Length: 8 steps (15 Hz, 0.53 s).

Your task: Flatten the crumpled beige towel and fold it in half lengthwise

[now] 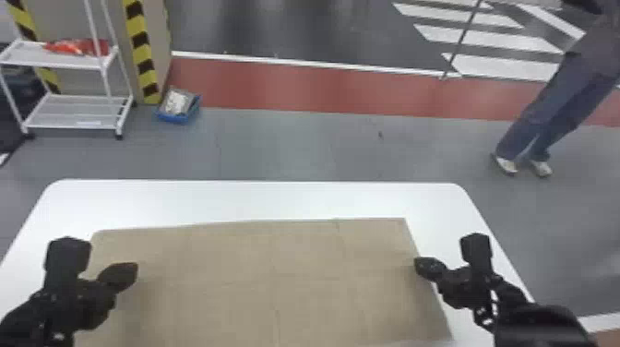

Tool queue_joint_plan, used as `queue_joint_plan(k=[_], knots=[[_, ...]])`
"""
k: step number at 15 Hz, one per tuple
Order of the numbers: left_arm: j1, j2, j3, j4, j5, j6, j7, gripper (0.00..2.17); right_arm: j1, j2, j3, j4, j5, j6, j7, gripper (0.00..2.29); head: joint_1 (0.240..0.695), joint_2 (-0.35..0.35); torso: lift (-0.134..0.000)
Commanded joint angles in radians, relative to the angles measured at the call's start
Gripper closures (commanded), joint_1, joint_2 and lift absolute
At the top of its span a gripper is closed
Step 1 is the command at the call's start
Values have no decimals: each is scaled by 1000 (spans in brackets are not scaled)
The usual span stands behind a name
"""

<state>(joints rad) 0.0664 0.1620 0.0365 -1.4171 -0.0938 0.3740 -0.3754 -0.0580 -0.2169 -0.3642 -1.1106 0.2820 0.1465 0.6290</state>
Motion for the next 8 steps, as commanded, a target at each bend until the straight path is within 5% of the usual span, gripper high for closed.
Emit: queue_joint_plan(k=[1, 8], knots=[[-5, 10, -3, 32, -24, 3, 15, 1794, 1, 2, 13, 5, 0, 0, 0, 2017, 695, -172, 0], [-86, 5, -76, 159, -72, -19, 89, 1798, -34, -16, 17, 81, 16, -15, -20, 2017, 695, -148, 0]])
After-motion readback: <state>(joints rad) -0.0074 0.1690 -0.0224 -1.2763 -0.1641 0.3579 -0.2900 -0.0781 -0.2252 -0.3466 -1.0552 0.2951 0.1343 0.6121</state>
